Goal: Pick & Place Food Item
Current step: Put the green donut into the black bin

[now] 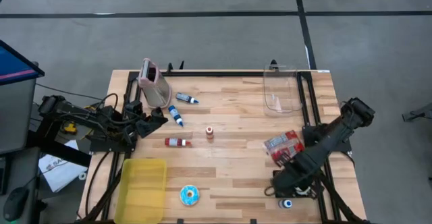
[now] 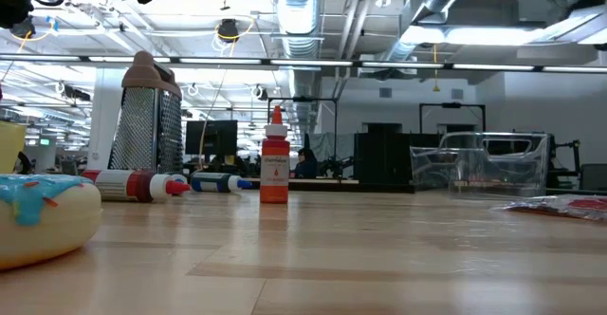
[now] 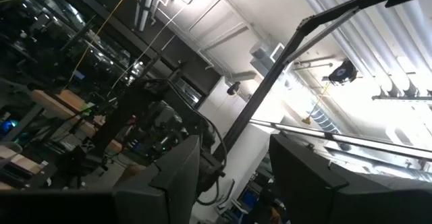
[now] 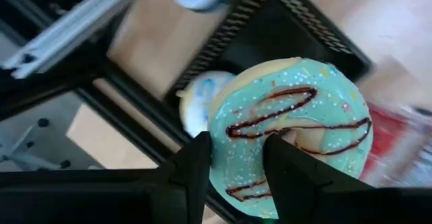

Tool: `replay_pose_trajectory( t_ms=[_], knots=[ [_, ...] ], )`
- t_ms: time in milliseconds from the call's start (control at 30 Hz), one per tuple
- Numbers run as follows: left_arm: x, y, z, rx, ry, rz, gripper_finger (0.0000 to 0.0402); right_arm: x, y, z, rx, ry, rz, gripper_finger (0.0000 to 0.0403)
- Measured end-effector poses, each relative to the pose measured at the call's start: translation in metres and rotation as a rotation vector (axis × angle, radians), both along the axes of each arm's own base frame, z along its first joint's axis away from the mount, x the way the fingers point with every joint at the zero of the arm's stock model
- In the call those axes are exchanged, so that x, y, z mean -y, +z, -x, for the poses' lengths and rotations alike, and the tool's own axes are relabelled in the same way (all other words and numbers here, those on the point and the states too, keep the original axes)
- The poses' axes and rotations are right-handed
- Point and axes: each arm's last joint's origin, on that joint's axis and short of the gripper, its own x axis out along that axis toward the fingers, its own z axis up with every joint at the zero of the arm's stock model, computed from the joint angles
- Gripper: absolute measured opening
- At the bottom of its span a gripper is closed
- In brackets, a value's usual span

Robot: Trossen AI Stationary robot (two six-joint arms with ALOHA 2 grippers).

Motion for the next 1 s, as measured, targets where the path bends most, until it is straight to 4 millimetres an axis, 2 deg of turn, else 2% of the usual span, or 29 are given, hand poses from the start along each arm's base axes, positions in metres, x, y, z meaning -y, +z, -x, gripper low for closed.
replay_pose_trajectory(
  t_ms=[167,433,1000],
  knots=[
    [0.0,0.0,0.0,-0.001,0.0,0.0,0.0176,-0.011,-0.011,0.013,-0.044,0.008,0.001,0.0127],
    [0.0,0.0,0.0,-0.002,-0.001,0.001,0.0176,-0.011,-0.044,0.024,-0.121,-0.035,0.021,0.0127],
    [0.001,0.0,0.0,0.001,-0.013,-0.012,0.0176,-0.011,-0.048,0.012,-0.083,-0.128,-0.05,0.0127]
  ],
)
